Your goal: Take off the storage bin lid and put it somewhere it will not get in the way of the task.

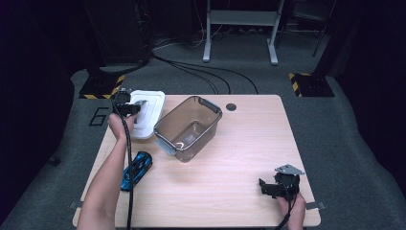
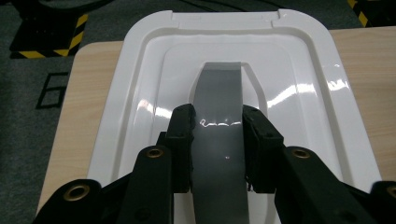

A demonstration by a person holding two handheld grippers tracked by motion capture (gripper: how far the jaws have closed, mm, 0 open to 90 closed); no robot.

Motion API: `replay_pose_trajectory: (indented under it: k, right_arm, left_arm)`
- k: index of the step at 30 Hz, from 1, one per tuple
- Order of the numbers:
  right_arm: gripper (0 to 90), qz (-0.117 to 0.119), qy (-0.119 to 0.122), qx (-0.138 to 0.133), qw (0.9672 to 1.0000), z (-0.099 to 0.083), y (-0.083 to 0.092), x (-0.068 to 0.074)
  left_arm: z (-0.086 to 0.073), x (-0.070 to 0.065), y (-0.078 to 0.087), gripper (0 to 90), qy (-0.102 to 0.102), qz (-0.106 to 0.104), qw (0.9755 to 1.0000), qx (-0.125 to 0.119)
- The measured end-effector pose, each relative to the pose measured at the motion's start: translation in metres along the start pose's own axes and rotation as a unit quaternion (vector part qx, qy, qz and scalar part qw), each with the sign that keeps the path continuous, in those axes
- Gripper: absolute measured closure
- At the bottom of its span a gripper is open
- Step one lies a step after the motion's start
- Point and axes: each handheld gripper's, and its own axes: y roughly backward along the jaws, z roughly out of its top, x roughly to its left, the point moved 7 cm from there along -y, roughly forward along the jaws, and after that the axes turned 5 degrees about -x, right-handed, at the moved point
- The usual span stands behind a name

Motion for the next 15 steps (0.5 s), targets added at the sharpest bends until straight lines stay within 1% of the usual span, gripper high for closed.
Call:
replay_pose_trajectory:
  k: [6,12,13,14,15]
  right_arm:
    - [3.6,0.000,0.000,0.000,1.0000,0.000,0.000,0.000]
    - [3.6,0.000,0.000,0.000,1.0000,0.000,0.000,0.000]
    - [3.6,0.000,0.000,0.000,1.0000,0.000,0.000,0.000]
    - [3.6,0.000,0.000,0.000,1.0000,0.000,0.000,0.000]
    - [3.6,0.000,0.000,0.000,1.0000,0.000,0.000,0.000]
  left_arm:
    - [-0.012,0.000,-0.009,67.3,0.004,0.002,0.9999,0.014]
    - [-0.023,0.004,-0.016,67.3,0.007,0.008,0.9995,0.030]
    - [-0.025,0.005,-0.017,67.3,0.004,0.009,0.9995,0.031]
    - [-0.027,0.005,-0.018,67.3,0.007,0.010,0.9994,0.033]
    - [-0.028,0.006,-0.019,67.2,0.005,0.009,0.9994,0.034]
